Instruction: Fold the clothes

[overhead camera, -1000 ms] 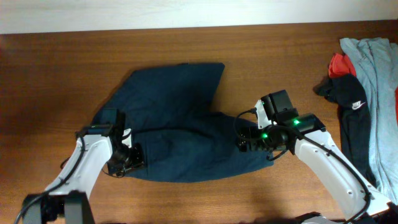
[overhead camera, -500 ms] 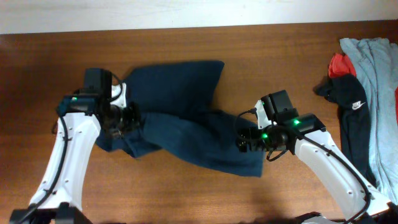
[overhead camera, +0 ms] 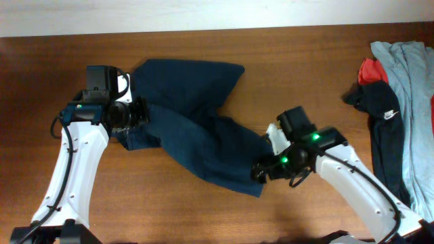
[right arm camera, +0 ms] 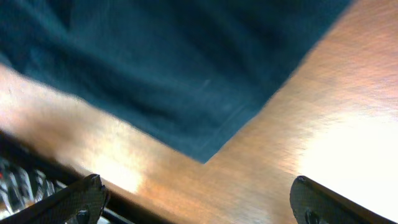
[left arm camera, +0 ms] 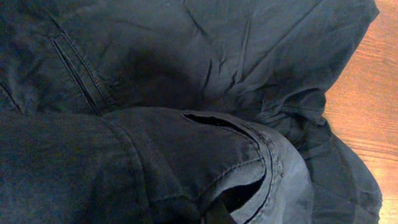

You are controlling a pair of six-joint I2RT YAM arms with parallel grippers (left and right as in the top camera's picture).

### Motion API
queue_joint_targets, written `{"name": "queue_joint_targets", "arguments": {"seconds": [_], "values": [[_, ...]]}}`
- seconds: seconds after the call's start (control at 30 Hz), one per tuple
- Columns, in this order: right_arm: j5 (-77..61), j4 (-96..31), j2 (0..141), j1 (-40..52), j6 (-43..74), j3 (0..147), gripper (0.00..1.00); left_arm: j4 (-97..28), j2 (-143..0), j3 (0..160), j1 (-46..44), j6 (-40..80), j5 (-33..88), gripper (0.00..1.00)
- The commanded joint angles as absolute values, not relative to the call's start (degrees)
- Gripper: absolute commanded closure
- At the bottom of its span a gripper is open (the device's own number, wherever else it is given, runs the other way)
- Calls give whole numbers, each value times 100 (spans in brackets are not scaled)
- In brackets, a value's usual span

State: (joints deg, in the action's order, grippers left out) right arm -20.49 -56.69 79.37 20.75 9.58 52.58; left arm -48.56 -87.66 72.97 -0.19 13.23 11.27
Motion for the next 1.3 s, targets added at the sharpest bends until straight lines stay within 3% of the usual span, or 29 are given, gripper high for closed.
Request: {"name": "queue_joint_targets", "arguments": {"seconds": [0.0,0.1,0.27,0.47,0.53,0.6,0.7,0.8,0.97,1.07,1.27], "values": [[-1643,-5551,7988,2506,1450,4757,0,-4836,-8807,7393,16,1275,1068,99],[-1660,-5041,8103,2565,1702,4344,1,-4862,-8807,7393,16,1275,1068,99],[-2274,-4088,8117,2720,1339,4104,10,-4864,-8807,7393,16,1273,1068,100],[-2141,-4005,8379,2923,1424,4104,11,-4864,-8807,7393,16,1273,1068,100],[-2143,-3997,8685,2923,1424,4104,17,-4862,-8807,7393,16,1273,1068,99],[-2241,-3955,8973,2923,1422,4104,34,-4860,-8807,7393,16,1273,1066,100],[-2342,-3929,9072,2923,1417,4139,72,-4860,-8807,7393,16,1273,1066,99],[-2333,-4257,8659,2923,1385,4451,87,-4862,-8807,7393,16,1273,1066,100],[-1087,-5363,7446,2919,1396,5780,96,-5052,-8748,7507,19,1184,1039,99],[-163,-5889,6921,2919,1396,6678,96,-5450,-8674,7769,19,934,910,100],[556,-5741,6781,2906,1402,7229,96,-5754,-8621,7944,19,930,-34,93]]}}
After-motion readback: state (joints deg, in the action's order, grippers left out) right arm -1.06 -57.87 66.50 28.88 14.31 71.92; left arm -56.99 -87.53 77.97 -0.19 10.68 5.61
